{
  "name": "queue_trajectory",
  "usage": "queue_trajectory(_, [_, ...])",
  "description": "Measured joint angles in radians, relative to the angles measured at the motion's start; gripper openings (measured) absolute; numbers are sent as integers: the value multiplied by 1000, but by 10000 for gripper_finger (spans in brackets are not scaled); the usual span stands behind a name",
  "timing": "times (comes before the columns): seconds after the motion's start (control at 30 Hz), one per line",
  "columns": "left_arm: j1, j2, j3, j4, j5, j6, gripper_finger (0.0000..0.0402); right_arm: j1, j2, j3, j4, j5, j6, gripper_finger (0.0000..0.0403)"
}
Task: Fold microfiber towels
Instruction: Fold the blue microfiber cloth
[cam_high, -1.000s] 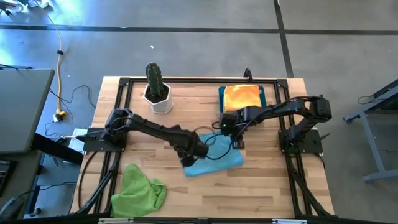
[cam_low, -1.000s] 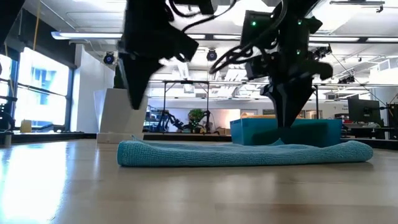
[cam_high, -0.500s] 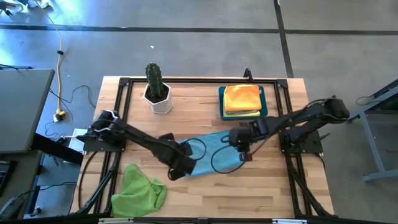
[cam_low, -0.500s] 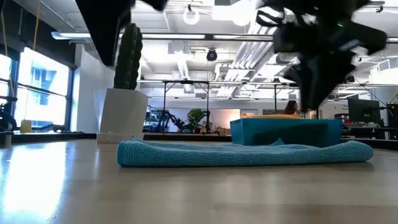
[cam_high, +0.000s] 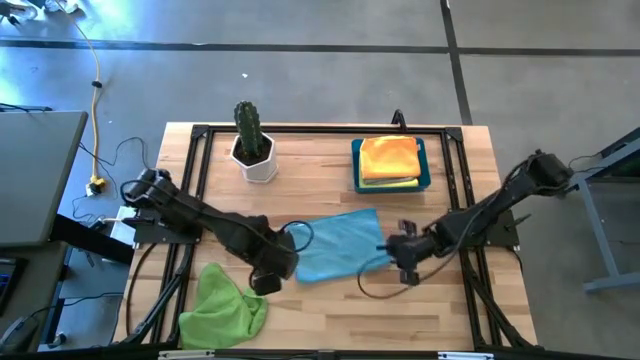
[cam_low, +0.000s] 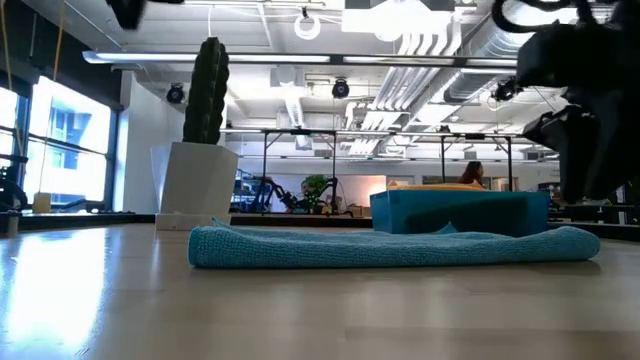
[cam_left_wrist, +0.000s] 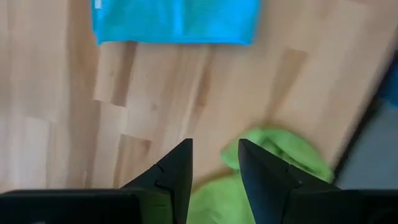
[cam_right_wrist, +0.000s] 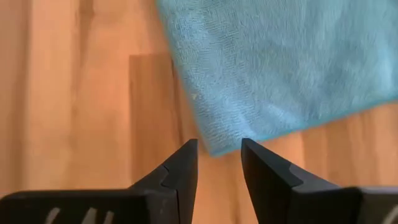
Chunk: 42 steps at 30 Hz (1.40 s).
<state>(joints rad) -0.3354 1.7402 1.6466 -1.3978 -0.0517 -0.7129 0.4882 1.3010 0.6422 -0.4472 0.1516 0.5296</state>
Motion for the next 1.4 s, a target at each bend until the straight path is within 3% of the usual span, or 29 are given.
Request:
queue_trajectory(0.13, [-20, -70, 0, 11, 7, -17, 117, 37, 30, -28, 91, 78, -125, 117])
queue_trajectory(0.3, [-55, -148, 0, 19, -52, -113, 117, 38, 81, -56, 183, 80, -238, 117])
queue_trajectory(0.6, [-114, -219, 0, 30, -197, -233, 117, 36, 200, -56, 236, 81, -240, 117])
queue_trajectory(0.83, [-142, -220, 0, 36, -237, -264, 117, 36, 222, -53, 238, 91, -189, 114])
queue_trajectory(1.13, [-179, -215, 0, 55, -278, -307, 117, 36, 200, -47, 50, 3, -190, 55])
queue_trajectory(1.4, [-197, -215, 0, 72, -304, -344, 117, 37, 38, -62, -300, -37, -190, 49])
